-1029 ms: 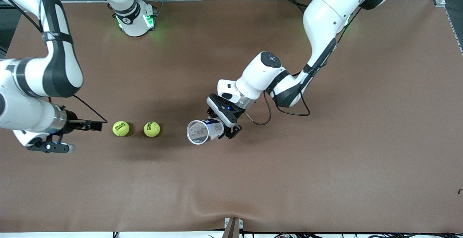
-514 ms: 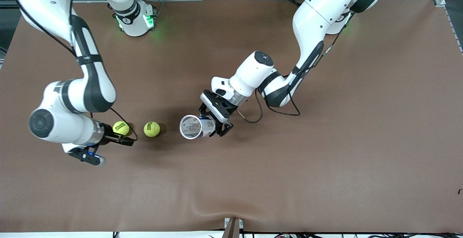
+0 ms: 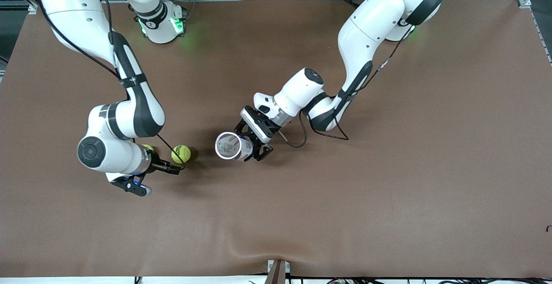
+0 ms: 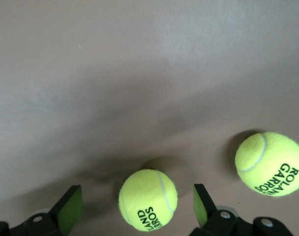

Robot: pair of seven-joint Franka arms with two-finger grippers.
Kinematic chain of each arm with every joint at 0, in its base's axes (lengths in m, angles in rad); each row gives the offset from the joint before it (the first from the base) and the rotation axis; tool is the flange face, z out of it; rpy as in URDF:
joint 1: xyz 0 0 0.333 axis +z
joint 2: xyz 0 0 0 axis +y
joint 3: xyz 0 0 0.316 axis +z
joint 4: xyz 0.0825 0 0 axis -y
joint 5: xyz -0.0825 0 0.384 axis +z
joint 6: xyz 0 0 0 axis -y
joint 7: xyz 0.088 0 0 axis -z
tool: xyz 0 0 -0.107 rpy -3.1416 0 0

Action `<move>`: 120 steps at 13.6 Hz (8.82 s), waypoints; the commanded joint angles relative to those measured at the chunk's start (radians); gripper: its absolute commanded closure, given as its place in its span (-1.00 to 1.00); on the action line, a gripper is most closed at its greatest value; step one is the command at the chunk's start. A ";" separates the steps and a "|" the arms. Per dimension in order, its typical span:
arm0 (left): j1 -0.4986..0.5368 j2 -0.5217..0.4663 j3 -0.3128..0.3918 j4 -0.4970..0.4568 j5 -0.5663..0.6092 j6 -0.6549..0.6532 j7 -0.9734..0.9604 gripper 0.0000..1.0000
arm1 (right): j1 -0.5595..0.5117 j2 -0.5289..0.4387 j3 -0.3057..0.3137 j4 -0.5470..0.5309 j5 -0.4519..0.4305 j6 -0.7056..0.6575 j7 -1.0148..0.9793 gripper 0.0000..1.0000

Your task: Insert tennis ball vertically with right arm

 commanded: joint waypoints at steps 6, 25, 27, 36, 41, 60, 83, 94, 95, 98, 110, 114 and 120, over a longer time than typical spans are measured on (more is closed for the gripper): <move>-0.032 0.085 0.017 0.019 -0.014 0.153 0.004 -0.45 | 0.029 -0.012 -0.002 -0.128 0.008 0.077 0.020 -1.00; -0.099 0.145 0.113 0.029 -0.007 0.157 0.021 -0.54 | 0.014 -0.243 0.003 0.070 0.073 -0.361 0.207 0.72; -0.099 0.150 0.115 0.027 -0.007 0.157 0.021 -0.56 | 0.034 -0.262 0.006 0.087 0.108 -0.361 0.351 0.72; -0.101 0.148 0.115 0.019 -0.007 0.157 0.021 -0.75 | 0.175 -0.243 0.006 0.216 0.206 -0.360 0.759 0.72; -0.101 0.145 0.115 0.016 -0.004 0.157 0.021 -0.65 | 0.259 -0.171 0.005 0.211 0.192 -0.222 0.848 0.72; -0.091 0.136 0.115 -0.007 0.019 0.157 0.021 -0.66 | 0.261 -0.107 0.000 0.255 0.096 -0.278 0.836 -1.00; -0.085 0.133 0.115 -0.007 0.020 0.157 0.021 -0.67 | -0.159 -0.096 -0.006 -0.143 -0.128 -0.084 0.043 -1.00; -0.084 0.125 0.113 -0.020 0.022 0.157 0.021 -0.68 | -0.149 -0.027 -0.006 -0.232 -0.128 0.143 0.045 0.63; -0.084 0.124 0.113 -0.023 0.022 0.157 0.021 -0.68 | -0.149 -0.029 -0.005 -0.222 -0.127 0.123 0.046 0.92; -0.084 0.122 0.113 -0.033 0.023 0.157 0.021 -0.68 | -0.145 -0.036 -0.002 -0.165 -0.124 0.032 0.057 1.00; -0.081 0.099 0.112 -0.065 0.022 0.157 0.021 -0.69 | 0.032 -0.042 0.006 0.159 0.087 -0.285 0.455 1.00; -0.078 0.087 0.110 -0.085 0.022 0.157 0.021 -0.69 | 0.121 -0.039 0.011 0.202 0.090 -0.283 0.623 1.00; -0.072 0.070 0.104 -0.116 0.022 0.157 0.021 -0.77 | 0.186 -0.041 0.015 0.297 0.237 -0.308 0.814 1.00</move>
